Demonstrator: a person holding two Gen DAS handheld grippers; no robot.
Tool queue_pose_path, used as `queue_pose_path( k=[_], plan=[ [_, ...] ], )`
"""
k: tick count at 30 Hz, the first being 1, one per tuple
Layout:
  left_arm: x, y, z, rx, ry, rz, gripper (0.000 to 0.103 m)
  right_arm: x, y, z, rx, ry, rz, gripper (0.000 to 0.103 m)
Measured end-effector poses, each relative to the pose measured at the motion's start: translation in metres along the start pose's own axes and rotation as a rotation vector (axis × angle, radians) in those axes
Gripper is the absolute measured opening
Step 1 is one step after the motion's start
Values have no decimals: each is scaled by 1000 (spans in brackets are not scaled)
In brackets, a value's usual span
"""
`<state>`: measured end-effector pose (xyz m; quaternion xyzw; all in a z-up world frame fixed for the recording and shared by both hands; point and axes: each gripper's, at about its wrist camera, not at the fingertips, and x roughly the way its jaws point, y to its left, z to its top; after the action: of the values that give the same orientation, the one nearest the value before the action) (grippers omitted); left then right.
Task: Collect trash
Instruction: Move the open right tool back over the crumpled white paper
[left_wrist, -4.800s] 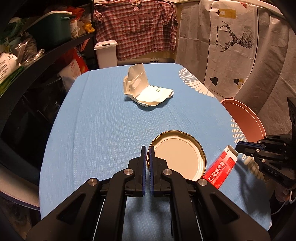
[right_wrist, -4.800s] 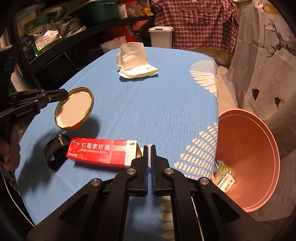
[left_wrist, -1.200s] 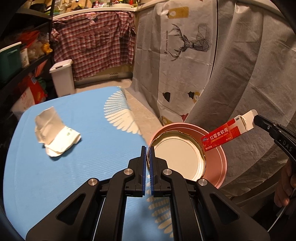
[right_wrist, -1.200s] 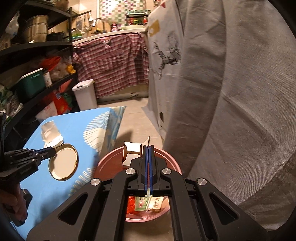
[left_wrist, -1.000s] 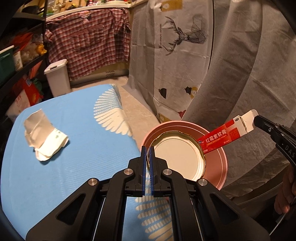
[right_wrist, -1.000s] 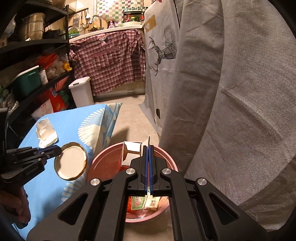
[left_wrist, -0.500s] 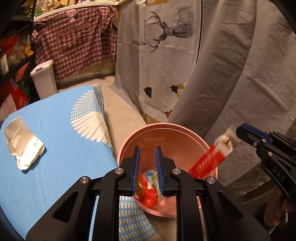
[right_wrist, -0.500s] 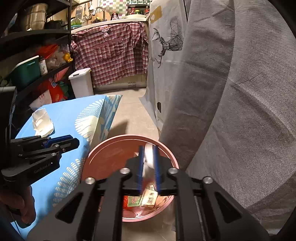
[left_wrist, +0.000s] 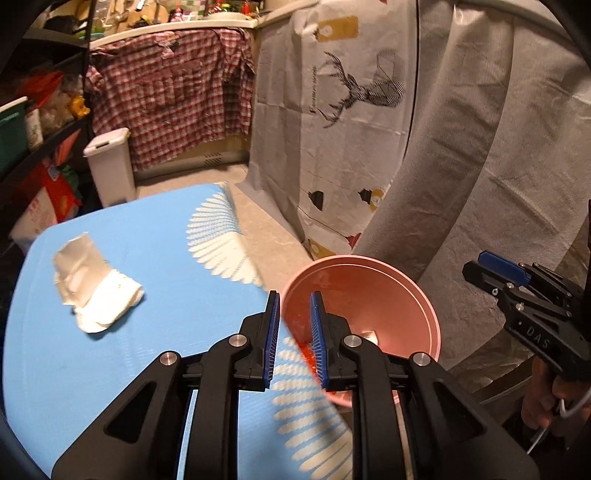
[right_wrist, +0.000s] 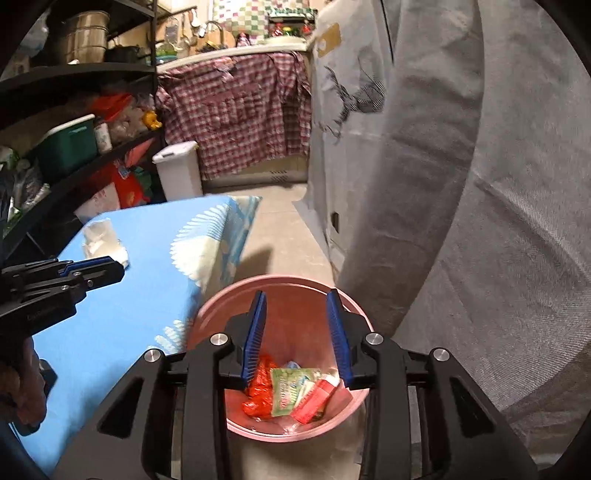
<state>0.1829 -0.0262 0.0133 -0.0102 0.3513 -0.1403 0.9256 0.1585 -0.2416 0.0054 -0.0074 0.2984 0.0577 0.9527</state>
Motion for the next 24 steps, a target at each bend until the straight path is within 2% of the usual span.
queue_pose_path(
  k=[10,14,19,24],
  plan=[
    [-72,67,-16,-65,-60,81,17,-39,49,2,-37,-76,109,35],
    [-100,101,-34,-103,-70,132,17,-52,79,-1,-62,-97,158,35],
    [-111,129,-77,-129,-20,189,17,-57,111,-5,-88,-92,225,35],
    [-105,139,-119,-148,73,187,18,-58,127,-4,-93,-87,267,35]
  ],
)
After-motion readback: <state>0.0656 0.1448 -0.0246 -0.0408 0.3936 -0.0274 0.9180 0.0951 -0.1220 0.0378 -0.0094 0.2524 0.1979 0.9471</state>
